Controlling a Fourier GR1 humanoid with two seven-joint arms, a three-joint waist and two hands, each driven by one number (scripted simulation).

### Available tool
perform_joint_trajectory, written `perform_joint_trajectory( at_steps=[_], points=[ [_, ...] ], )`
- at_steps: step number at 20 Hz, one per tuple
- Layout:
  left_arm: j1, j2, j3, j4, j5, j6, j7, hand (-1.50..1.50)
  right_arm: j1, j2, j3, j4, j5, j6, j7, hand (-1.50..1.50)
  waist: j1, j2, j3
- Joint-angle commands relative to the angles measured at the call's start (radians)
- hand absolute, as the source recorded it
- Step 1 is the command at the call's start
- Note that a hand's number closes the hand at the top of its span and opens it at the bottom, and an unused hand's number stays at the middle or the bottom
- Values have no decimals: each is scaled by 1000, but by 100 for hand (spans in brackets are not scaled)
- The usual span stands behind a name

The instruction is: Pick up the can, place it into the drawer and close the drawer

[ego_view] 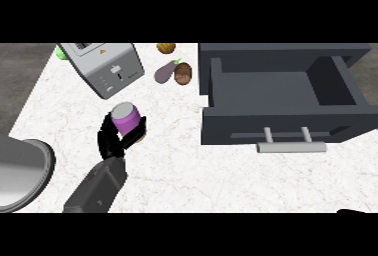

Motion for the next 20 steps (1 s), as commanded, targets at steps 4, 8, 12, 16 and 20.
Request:
perform_joint_trajectory(
  at_steps=[4,8,12,16,20],
  points=[
    [-63,20,29,92,-17,-89,-62,150,-15,-38,-70,55,-32,32,-56,-150,-7,3,-1],
    [-113,-5,44,75,-14,-60,-63,150,-39,-14,1,31,29,5,-25,-150,-3,2,0],
    [-116,3,-74,82,-110,-233,-5,150,-26,-29,-43,-10,-21,3,11,-150,-14,1,-1],
    [-135,20,-133,54,-160,-356,49,150,-18,7,7,30,66,-13,-33,-150,3,-1,0],
    [-179,55,-154,-16,-170,-409,185,150,-20,4,-22,18,48,-18,-46,-150,11,-6,1]
  ],
)
